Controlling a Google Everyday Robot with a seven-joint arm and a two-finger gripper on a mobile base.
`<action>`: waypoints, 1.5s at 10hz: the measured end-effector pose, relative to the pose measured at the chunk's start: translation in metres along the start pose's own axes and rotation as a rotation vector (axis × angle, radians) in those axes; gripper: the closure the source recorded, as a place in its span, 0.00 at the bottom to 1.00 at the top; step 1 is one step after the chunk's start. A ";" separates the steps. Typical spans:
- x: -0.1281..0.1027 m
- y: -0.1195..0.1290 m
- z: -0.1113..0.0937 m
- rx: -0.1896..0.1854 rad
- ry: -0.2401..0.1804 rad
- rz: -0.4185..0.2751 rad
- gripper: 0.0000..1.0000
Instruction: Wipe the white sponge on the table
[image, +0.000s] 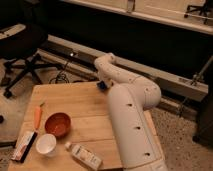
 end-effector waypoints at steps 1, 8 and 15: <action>0.003 0.007 -0.001 -0.006 -0.001 0.004 0.49; 0.011 0.106 -0.023 -0.061 0.028 0.008 0.49; -0.060 0.170 -0.034 -0.093 -0.042 -0.027 0.49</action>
